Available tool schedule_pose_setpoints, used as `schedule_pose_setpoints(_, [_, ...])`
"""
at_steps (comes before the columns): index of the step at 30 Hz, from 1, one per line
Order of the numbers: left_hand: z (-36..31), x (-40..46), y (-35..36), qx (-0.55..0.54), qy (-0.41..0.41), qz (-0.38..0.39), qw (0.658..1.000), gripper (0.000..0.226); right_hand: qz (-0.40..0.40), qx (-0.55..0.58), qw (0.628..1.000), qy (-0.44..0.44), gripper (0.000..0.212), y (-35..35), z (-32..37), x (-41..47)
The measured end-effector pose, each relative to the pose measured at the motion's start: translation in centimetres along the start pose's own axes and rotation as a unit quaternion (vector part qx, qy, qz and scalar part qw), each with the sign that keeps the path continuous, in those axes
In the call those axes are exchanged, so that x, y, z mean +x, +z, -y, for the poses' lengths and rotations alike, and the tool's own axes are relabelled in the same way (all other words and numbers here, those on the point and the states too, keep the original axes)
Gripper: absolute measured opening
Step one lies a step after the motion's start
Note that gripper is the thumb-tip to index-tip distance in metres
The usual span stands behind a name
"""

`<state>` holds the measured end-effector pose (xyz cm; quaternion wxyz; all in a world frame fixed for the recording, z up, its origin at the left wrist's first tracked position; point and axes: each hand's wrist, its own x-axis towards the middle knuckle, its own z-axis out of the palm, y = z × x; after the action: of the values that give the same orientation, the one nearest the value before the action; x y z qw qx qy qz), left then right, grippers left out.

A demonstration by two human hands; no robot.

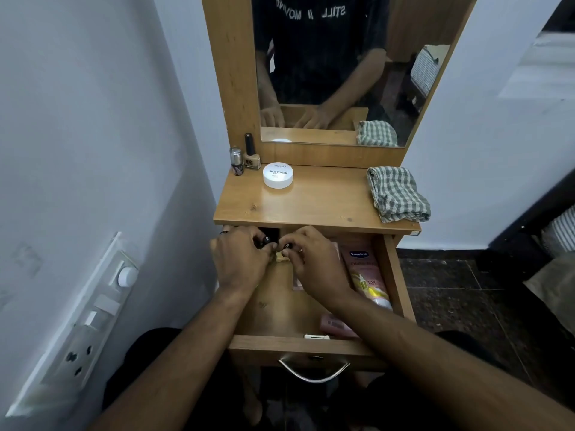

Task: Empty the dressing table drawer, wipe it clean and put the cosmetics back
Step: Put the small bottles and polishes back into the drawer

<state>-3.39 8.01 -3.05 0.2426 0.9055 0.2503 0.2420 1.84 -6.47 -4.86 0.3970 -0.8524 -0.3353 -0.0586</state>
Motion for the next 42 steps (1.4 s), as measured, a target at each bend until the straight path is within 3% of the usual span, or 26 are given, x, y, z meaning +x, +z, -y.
schedule_pose_setpoints(9, [-0.1,-0.2,0.0,0.018,-0.002,0.008,1.0,0.017,0.029,-0.091,0.995,0.006,0.029,2.0,-0.7,0.5])
schedule_pose_setpoints(15, [-0.4,-0.2,-0.3,0.021,-0.011,0.006,1.0,0.016,0.019,-0.099,0.99,0.095,0.012,2.2,-1.3,2.4])
schedule_pose_setpoints(19, [-0.4,-0.2,-0.1,0.023,-0.013,0.005,1.0,0.017,0.012,-0.076,0.987,0.141,0.015,2.6,-1.7,2.6])
schedule_pose_setpoints(42, [-0.3,-0.2,0.1,0.031,-0.017,-0.002,0.999,0.023,-0.008,-0.111,0.987,0.119,0.025,3.3,-2.2,2.4])
